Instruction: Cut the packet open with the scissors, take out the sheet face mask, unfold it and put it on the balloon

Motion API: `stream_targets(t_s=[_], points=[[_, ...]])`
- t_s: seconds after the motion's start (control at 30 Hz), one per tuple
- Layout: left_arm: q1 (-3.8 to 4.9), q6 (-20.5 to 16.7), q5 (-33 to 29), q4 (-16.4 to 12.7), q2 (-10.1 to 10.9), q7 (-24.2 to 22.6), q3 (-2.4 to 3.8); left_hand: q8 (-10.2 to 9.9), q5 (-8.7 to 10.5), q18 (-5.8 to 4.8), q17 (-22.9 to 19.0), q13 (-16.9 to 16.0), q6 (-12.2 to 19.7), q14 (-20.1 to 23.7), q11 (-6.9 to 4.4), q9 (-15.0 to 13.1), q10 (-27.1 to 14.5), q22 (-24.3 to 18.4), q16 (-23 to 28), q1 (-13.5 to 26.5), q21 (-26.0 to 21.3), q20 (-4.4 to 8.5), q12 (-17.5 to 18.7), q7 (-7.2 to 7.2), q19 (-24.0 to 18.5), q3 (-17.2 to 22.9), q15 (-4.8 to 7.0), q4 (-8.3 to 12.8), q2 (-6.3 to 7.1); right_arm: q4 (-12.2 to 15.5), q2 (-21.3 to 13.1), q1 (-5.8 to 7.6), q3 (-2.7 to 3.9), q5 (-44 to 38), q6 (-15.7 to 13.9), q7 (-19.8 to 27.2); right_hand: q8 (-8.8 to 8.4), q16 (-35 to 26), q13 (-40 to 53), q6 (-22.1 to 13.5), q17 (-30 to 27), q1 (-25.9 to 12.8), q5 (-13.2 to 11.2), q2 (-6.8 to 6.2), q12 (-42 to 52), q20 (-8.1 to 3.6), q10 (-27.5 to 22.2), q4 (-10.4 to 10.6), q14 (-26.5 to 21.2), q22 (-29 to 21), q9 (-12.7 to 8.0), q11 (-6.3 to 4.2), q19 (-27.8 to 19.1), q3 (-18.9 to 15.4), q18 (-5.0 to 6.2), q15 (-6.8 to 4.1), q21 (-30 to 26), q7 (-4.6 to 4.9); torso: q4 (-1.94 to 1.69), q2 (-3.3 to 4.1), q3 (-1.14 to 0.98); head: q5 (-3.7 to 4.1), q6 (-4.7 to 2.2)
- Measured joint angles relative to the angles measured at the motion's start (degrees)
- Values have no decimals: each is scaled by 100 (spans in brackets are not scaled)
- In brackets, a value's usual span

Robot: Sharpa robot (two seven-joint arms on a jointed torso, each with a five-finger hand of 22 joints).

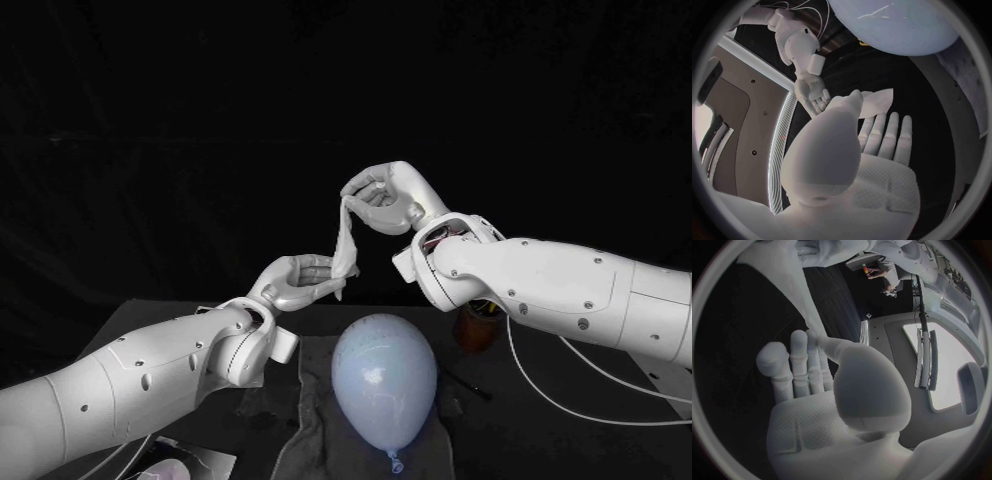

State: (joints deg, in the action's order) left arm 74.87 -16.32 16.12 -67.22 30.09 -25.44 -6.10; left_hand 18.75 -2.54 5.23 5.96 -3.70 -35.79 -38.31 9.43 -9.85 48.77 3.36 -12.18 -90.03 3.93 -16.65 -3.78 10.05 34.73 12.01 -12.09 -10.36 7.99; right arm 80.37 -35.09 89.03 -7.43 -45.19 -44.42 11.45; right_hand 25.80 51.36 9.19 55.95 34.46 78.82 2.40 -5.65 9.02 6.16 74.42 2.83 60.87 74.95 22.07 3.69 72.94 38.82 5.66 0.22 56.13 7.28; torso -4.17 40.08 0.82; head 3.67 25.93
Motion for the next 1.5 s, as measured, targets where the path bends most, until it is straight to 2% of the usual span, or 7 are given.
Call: stream_targets(t_s=[0.23,0.6,0.83,0.93,1.13,1.3,1.5], points=[[3,-23,-76,-307,131,-321,103,87,0,-1,2,-5,-348,-107,23,-46,187,2,43,-205,0,16,0,56,46,61,203,61,-85,66,28,-94,-3,37,6,-8,12,0,6,-1,1,0,22,0,-1,0,0,0,1,-1,-4,0,0,0,0,1,0,0,-8,-1,-2,-4,40],[2,98,-183,-422,112,-442,124,65,0,110,77,-5,-466,-625,83,-36,390,42,-40,-371,67,-3,-21,81,491,217,154,150,-99,90,13,-122,-4,66,5,-10,12,0,7,-11,4,0,26,0,-10,0,0,-1,2,-5,1,0,0,0,0,2,0,-8,-5,-4,2,-15,50],[3,146,-187,-409,122,-422,126,-149,0,110,50,10,-419,-570,424,48,252,-11,117,-335,-22,-6,12,59,133,288,39,111,-64,102,16,-125,-3,74,4,-11,7,0,5,9,3,0,24,0,-12,0,0,-1,4,-2,2,0,0,0,-1,4,0,12,-5,-8,-1,-20,46],[4,138,-180,-387,130,-395,126,-339,0,-25,-49,10,-114,-67,481,132,105,-43,343,-266,-95,-11,12,43,-251,287,-42,110,5,126,4,-125,-2,75,2,-11,6,0,5,9,2,0,24,0,-22,0,0,-1,11,-2,2,0,0,0,-1,11,0,12,-5,-9,-2,-20,46],[4,46,-140,-341,168,-289,126,-718,0,-133,-222,38,512,933,450,293,-694,-79,750,-171,-133,-24,44,-75,-929,-23,-123,-44,100,171,-54,-126,-2,75,-9,-7,0,0,9,9,8,0,22,0,1,0,0,-2,11,0,-1,0,0,-1,0,12,0,12,-5,-9,-1,-10,46],[4,-98,-84,-325,229,-192,122,-952,0,-133,-321,79,905,1658,331,380,-1628,-105,973,-523,-155,-29,78,-133,-1443,-699,-40,-585,308,170,-83,-127,-3,75,-26,-6,-2,0,12,9,8,0,11,0,1,0,0,-2,12,0,-1,0,0,-1,0,13,0,12,-5,-7,1,-8,50],[4,-268,-21,-322,329,-116,119,-1058,-31,-134,-356,133,1135,2042,143,423,-2484,-117,975,-659,-155,-35,134,-226,-1714,-1021,32,-673,446,155,-78,-127,-3,75,-41,-6,11,0,12,8,8,0,2,0,0,0,0,-8,13,-2,1,0,0,-7,-1,14,0,12,-7,-6,1,-8,57]])
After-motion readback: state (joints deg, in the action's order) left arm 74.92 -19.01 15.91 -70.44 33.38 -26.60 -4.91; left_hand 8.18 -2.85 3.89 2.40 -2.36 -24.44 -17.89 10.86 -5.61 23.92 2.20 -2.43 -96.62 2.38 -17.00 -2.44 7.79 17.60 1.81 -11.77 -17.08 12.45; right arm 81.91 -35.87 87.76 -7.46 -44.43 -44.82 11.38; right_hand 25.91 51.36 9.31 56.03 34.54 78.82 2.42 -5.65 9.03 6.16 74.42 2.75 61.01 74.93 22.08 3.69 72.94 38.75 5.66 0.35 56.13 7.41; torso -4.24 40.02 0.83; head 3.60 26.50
